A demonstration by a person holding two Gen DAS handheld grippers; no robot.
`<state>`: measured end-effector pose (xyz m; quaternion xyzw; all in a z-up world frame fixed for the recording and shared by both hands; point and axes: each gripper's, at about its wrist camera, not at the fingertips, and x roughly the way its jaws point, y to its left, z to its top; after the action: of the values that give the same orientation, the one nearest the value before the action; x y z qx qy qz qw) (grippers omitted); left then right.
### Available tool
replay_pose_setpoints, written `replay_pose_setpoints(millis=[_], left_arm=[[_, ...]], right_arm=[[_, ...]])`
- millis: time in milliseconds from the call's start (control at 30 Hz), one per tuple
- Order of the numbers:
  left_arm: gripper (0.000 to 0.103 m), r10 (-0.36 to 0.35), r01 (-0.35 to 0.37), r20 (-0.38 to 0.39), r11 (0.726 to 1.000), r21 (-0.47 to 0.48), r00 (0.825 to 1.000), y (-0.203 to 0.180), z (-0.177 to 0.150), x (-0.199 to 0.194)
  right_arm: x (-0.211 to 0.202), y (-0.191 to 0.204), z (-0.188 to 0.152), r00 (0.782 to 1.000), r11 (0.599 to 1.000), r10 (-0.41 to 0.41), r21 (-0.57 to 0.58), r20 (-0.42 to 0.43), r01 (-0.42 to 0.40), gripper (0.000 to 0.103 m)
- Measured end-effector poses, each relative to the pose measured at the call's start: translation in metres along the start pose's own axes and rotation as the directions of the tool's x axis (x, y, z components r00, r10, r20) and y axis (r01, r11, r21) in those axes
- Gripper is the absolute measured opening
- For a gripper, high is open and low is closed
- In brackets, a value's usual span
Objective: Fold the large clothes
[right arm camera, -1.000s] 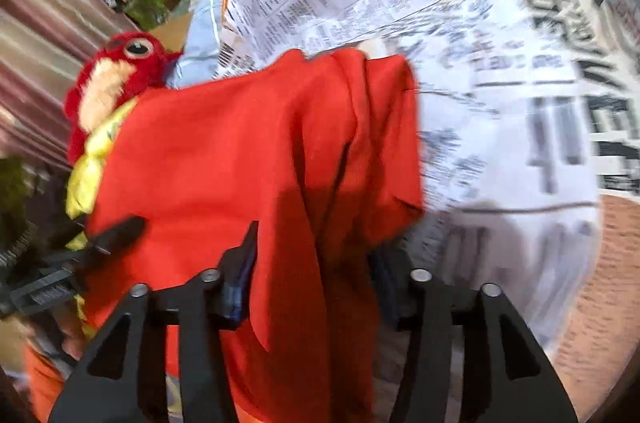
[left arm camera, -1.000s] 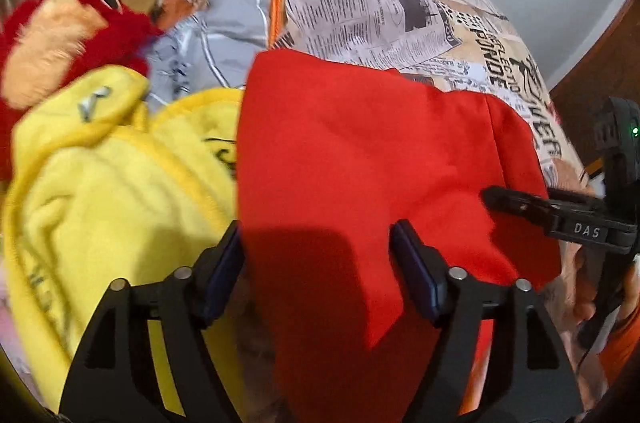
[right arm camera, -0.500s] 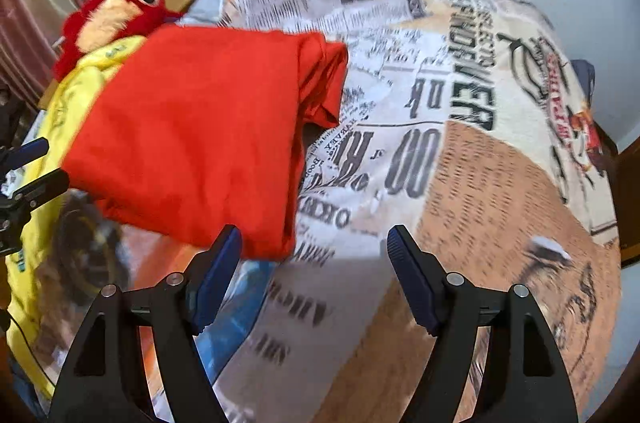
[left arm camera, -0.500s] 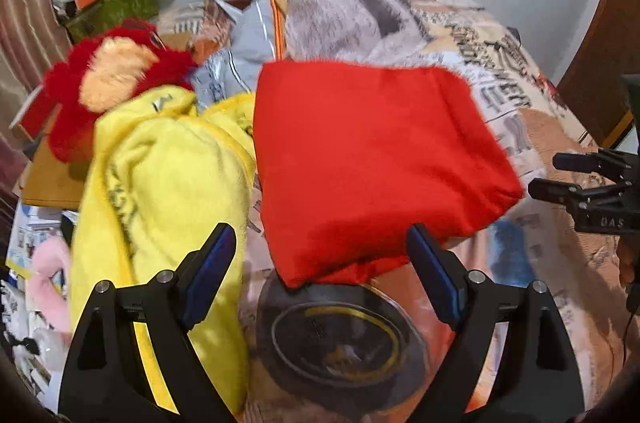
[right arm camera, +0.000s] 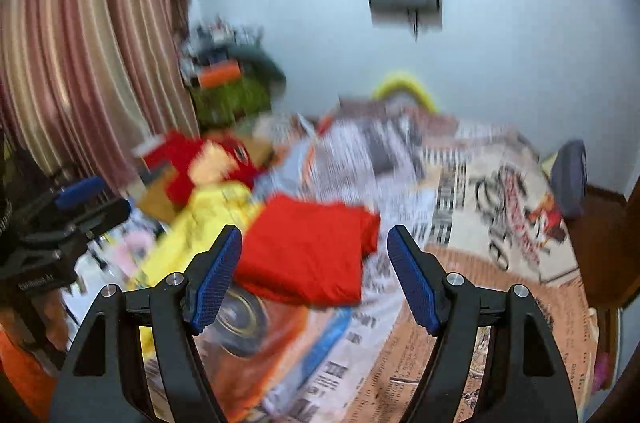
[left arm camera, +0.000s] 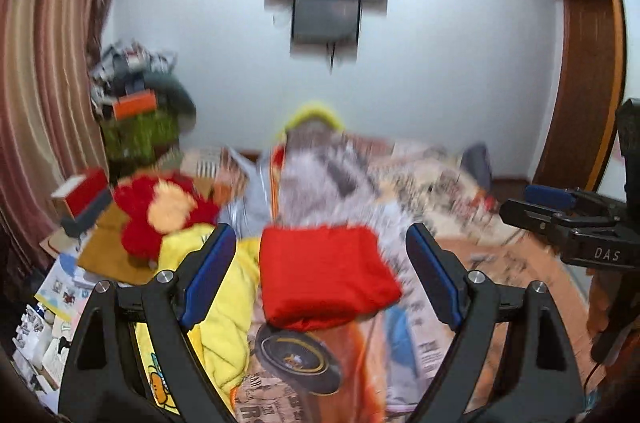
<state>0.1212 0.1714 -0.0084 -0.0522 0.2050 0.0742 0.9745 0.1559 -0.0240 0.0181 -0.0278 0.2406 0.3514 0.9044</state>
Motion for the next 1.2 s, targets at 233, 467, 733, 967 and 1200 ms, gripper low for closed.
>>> replay_pose_setpoints(millis=[233, 467, 733, 967, 1200], left_arm=[[0.087, 0.032, -0.034, 0.193, 0.999, 0.006, 0.981, -0.028, -0.001, -0.089], [0.091, 0.090, -0.092, 0.252, 0.996, -0.006, 0.963, -0.045, -0.020, -0.129], [0.100, 0.103, -0.102, 0.248, 0.995, -0.016, 0.963, -0.045, -0.032, -0.139], [0.100, 0.091, -0.094, 0.242, 0.996, -0.002, 0.966, -0.050, -0.037, -0.141], [0.102, 0.093, -0.097, 0.241, 0.995, 0.003, 0.966, -0.052, -0.039, -0.141]], right_arm=[[-0.077, 0.027, -0.004, 0.976, 1.000, 0.020, 0.010, 0.215, -0.023, 0.076], [-0.110, 0.045, -0.021, 0.935, 0.998, -0.069, 0.031, 0.348, 0.062, 0.089], [-0.107, 0.054, -0.029, 0.917, 0.985, -0.173, 0.051, 0.359, 0.166, 0.103], [-0.107, 0.058, -0.028, 0.918, 0.984, -0.177, 0.038, 0.354, 0.176, 0.103], [-0.108, 0.060, -0.035, 0.921, 0.983, -0.182, 0.036, 0.343, 0.181, 0.103]])
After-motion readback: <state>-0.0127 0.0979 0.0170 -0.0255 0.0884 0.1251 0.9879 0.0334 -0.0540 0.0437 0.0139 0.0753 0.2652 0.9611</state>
